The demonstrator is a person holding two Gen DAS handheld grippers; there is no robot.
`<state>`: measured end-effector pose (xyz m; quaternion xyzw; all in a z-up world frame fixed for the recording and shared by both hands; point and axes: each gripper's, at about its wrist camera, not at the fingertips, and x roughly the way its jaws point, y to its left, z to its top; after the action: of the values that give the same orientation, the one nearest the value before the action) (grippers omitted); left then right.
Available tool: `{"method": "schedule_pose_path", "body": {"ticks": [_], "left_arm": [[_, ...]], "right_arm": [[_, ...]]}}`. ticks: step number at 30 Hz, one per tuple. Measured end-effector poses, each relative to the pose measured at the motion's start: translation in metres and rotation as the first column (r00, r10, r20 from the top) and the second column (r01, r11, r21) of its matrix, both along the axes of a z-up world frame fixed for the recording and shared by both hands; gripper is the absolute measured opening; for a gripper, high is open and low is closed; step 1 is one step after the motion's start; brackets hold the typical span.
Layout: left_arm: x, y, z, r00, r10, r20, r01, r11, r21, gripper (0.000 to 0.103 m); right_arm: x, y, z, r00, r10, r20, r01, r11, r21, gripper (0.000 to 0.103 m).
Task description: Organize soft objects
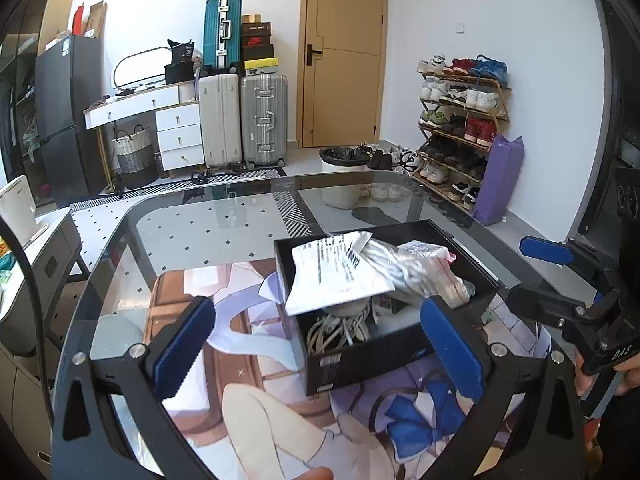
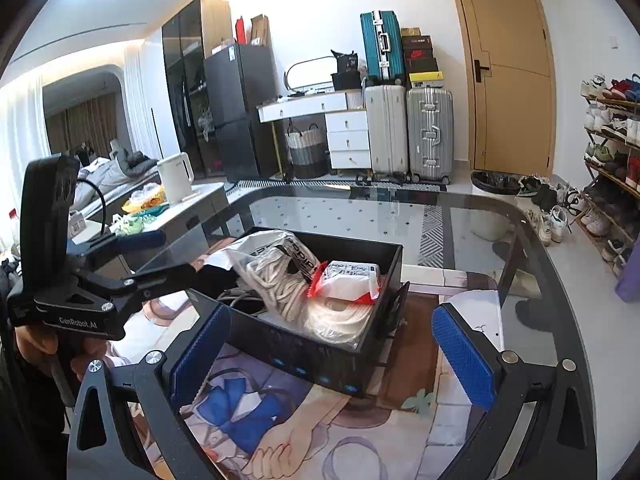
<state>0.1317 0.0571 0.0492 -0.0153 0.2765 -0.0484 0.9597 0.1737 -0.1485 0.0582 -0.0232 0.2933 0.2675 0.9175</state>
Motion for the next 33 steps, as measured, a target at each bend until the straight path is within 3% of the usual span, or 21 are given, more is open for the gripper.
{"method": "schedule_pose_path", "body": {"ticks": [21, 33], "left_arm": [[-0.023, -0.01, -0.017, 0.995, 0.035, 0.09, -0.036, 0.999, 0.001, 0.103], [-0.021, -0.007, -0.023, 0.994, 0.056, 0.089, -0.054, 0.998, -0.017, 0.103]], "right_arm": [[-0.028, 0.004, -0.002, 0.996, 0.01, 0.09, -0.013, 1.0, 0.028, 0.102], [-0.031, 0.005, -0.005, 0.993, -0.006, 0.118, 0.004, 1.0, 0.02, 0.102]]}}
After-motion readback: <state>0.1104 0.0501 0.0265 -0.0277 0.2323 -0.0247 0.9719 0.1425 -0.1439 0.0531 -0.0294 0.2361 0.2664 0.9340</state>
